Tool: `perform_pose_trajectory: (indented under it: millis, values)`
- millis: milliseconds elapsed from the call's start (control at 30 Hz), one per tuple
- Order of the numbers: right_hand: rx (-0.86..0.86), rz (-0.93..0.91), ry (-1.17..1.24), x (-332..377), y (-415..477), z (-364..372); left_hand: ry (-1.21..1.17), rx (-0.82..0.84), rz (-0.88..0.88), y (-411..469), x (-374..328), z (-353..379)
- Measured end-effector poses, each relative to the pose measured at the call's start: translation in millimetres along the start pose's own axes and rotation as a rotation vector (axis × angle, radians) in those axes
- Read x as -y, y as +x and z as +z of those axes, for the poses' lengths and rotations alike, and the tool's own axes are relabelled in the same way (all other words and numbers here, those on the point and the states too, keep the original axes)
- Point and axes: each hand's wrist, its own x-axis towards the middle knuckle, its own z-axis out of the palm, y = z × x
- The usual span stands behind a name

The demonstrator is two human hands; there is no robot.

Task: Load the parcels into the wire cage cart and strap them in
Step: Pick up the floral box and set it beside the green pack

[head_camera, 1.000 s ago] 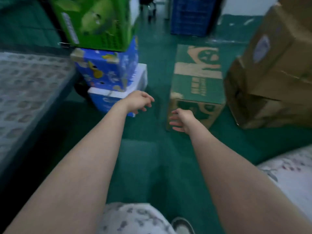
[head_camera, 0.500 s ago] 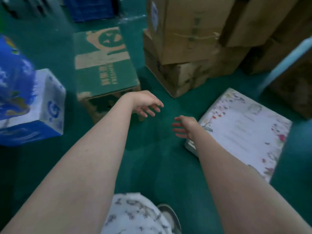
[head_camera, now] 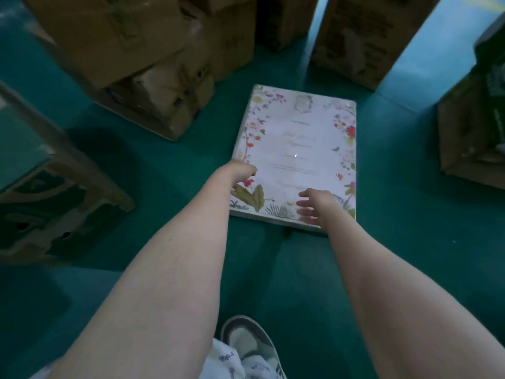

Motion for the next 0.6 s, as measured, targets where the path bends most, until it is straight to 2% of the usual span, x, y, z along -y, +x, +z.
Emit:
perform_pose_trajectory:
  millis: [100,200,267,367,467,600]
  values:
    - [-0.177,-0.014,0.021,-13.3,18.0,-12.8,-0.107,-0.128,-0.048,24.5,9.7,11.1]
    - [-0.402,-0.049,-0.14,-23.0,28.9,-32.0,-0.178,-0.252,-0.165,33.7,27.8,17.5]
    - [-0.474,0.058,-0.231,-29.1,33.1,-45.4,-0.166,-0.224,-0.243,36.0,45.9,21.7]
    - [-0.441,0.18,-0.311,-35.2,36.4,-52.6,-0.113,-0.072,-0.269,35.6,64.9,26.6]
    - [-0.445,0.184,-0.178,-37.6,34.7,-44.1,-0.159,-0.033,-0.249,27.3,62.1,25.8]
    - [-0.514,0.116,0.147,-29.3,30.1,-38.4,-0.444,-0.195,-0.155,23.2,54.0,13.0]
